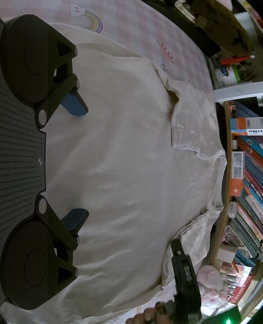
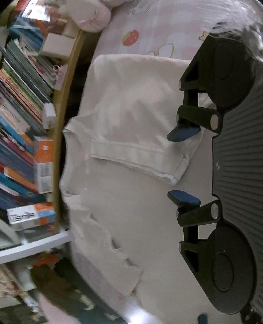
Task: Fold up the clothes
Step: 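Release the folded sleeve and lift the right gripper away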
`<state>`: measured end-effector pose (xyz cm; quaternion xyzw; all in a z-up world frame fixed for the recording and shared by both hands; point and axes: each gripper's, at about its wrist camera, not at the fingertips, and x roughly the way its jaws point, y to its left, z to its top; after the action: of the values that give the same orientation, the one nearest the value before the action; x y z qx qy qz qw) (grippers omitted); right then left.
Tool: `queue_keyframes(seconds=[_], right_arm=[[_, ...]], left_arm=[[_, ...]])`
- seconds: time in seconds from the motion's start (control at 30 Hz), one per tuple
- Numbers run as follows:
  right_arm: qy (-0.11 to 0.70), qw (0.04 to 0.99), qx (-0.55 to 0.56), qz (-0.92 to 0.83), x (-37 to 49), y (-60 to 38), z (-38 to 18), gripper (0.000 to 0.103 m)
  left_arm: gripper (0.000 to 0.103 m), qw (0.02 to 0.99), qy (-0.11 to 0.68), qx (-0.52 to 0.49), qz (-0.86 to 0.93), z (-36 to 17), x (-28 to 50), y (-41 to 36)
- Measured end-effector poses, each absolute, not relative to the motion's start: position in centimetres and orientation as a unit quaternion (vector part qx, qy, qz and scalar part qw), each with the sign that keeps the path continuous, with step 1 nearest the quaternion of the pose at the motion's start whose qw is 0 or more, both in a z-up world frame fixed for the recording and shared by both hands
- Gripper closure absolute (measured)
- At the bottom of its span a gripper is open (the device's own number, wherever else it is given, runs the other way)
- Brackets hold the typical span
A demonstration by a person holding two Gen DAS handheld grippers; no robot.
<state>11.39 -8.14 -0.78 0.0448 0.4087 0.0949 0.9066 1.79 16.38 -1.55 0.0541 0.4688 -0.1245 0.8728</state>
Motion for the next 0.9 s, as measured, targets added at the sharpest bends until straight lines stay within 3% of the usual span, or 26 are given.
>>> queue_keyframes(seconds=[0.5, 0.9], right_arm=[[0.427, 0.899, 0.085, -0.046, -0.7, -13.7, -1.2, 0.033], [0.418, 0.907, 0.05, 0.01, -4.4, -13.8, -1.1, 0.025]], left_arm=[[0.003, 0.87, 0.478, 0.028, -0.118, -1.2, 2.6, 14.2], [0.003, 0.893, 0.443, 0.033, -0.071, 0.4, -1.0, 12.4]])
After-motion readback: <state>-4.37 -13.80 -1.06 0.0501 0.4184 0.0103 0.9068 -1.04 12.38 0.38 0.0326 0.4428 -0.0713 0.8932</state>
